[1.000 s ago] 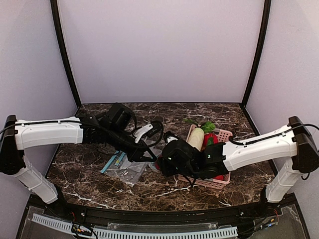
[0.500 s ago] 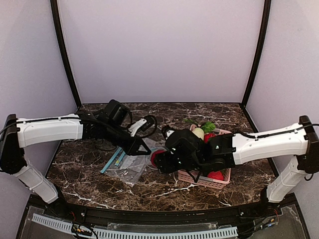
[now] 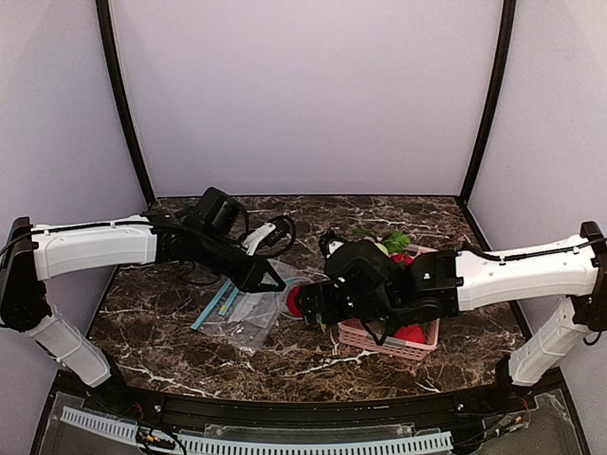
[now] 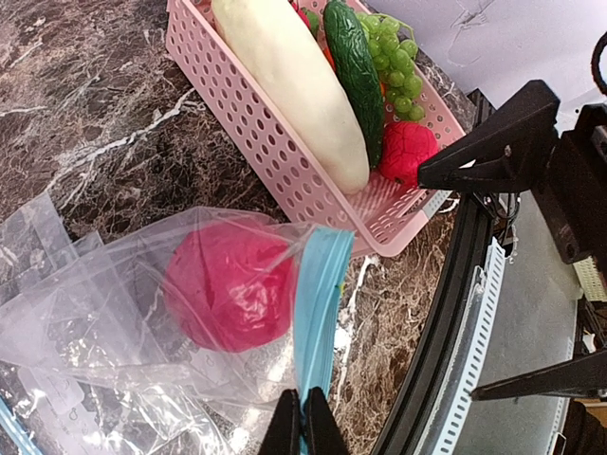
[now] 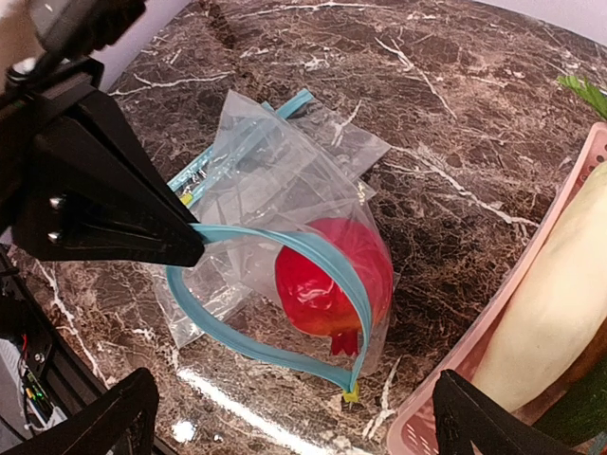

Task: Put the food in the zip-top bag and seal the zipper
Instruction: Place the fake vegetable in the zipper food storage bag.

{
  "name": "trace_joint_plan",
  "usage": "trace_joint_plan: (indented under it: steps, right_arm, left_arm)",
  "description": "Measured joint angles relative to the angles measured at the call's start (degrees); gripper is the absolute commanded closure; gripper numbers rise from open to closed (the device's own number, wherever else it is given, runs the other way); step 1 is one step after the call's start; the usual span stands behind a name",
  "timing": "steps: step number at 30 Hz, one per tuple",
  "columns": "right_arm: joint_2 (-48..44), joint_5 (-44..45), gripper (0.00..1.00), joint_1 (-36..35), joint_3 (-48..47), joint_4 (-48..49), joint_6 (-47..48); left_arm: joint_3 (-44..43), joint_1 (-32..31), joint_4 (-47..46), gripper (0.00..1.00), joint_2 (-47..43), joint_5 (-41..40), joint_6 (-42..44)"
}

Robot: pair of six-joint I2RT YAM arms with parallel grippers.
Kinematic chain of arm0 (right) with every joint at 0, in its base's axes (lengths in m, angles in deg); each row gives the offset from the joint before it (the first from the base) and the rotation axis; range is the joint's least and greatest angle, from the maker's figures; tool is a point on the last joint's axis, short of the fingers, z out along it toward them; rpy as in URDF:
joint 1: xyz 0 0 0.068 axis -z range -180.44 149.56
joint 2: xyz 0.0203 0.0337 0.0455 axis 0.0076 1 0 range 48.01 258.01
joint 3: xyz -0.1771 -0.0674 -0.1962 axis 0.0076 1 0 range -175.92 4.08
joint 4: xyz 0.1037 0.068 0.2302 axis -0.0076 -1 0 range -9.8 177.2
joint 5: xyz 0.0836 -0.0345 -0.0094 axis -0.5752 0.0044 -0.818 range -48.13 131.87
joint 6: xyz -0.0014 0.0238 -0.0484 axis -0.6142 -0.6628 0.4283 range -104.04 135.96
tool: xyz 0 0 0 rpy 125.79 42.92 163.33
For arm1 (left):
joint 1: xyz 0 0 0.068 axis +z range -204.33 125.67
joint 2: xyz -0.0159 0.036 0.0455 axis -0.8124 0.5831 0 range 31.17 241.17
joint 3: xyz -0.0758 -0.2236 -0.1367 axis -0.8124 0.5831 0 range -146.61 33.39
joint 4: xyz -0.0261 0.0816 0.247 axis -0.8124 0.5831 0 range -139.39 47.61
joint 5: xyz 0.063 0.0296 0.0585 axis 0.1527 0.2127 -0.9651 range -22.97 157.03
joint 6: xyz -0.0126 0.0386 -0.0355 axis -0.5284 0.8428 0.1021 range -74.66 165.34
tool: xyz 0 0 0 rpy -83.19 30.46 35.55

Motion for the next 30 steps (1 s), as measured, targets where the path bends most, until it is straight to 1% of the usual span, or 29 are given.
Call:
trace_joint_plan:
  steps: [5,13,23,30]
  right_arm:
    - [3.3,0.63,0.01,1.18,0.17,0.39,-1.25]
    - [8.04,1.33,0.01,3.78,0.0,4.11,-0.63]
    - [15.61,2.43,0.01,4.79,-4.63,5.33,1.97]
    - [18.69,4.11,0.01,5.16,-7.19,3.23,2.05]
  left_arm:
    - [0.04,0.0,-0.55,0.99,-0.37,0.42,-0.15]
    - [0.13,0.0,-1.16,0.99,-1.6,1.01,-0.2]
    - [0.22,0.0,-1.18,0.99,-2.23,1.4,-0.2]
    - [0.61,0.0,-1.2,0.99,-3.74,0.61,-0.09]
